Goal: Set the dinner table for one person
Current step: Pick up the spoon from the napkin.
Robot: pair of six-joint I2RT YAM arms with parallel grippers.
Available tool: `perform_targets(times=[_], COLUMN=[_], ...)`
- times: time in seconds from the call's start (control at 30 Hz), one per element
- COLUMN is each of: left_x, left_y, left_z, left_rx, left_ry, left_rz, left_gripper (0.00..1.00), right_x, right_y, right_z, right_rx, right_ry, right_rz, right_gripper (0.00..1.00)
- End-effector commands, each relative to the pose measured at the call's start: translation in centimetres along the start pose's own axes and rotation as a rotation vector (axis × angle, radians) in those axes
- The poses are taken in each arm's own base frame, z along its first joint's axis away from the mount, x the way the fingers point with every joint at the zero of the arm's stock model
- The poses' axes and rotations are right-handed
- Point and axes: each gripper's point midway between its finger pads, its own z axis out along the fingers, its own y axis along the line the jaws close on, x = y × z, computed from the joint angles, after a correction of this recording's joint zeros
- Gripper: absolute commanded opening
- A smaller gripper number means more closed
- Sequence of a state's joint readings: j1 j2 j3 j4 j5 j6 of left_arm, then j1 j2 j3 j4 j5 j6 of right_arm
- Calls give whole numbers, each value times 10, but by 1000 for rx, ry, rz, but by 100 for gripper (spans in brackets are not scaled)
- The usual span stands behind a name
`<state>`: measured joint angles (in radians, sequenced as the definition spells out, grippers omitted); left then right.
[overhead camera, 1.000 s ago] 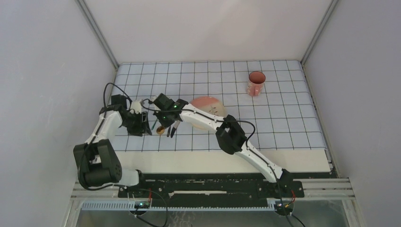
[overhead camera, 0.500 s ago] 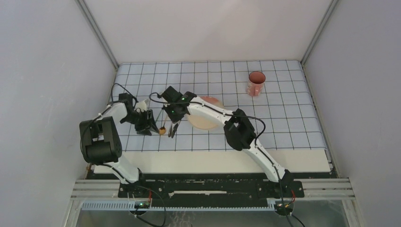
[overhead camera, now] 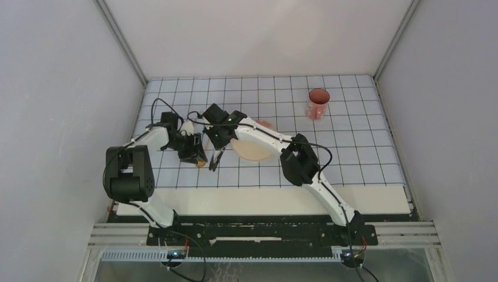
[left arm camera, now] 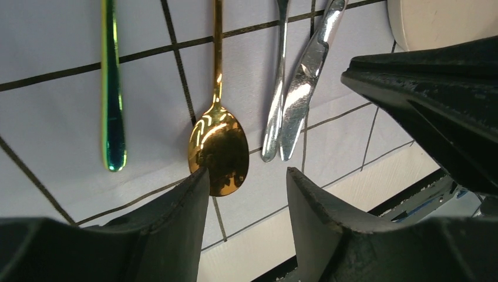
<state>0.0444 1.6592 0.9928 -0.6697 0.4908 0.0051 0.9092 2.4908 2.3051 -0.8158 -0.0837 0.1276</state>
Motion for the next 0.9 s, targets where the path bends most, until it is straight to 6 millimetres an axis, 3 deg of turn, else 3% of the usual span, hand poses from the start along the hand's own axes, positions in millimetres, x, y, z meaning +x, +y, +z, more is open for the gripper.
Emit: perform_targets(times=[0.0,0.2,0.37,0.57,0.87], left_x=[-8,13,18,28,21], left_y=[-8,4,18,17,16], left_z=[-3,-16,-24,-9,8], left_rx=[11,-56,-85,-36,-2], left_ry=[-27,0,-15,58,76], left_rz=[9,19,-28,-72,-88], left_gripper=[56,57,59,59,59], right_x=[-40,-45,-45,-52,-57], right_y=[0,-15,-23,-34,-55], right_z=[-48,-56,-59,-69,-93], right_rx=[-6,14,25,49,91], right_ry=[-120,-135,-136,-160,-197], right_rz=[-5,14,17,17,30], right_gripper=[9,9,10,11,10])
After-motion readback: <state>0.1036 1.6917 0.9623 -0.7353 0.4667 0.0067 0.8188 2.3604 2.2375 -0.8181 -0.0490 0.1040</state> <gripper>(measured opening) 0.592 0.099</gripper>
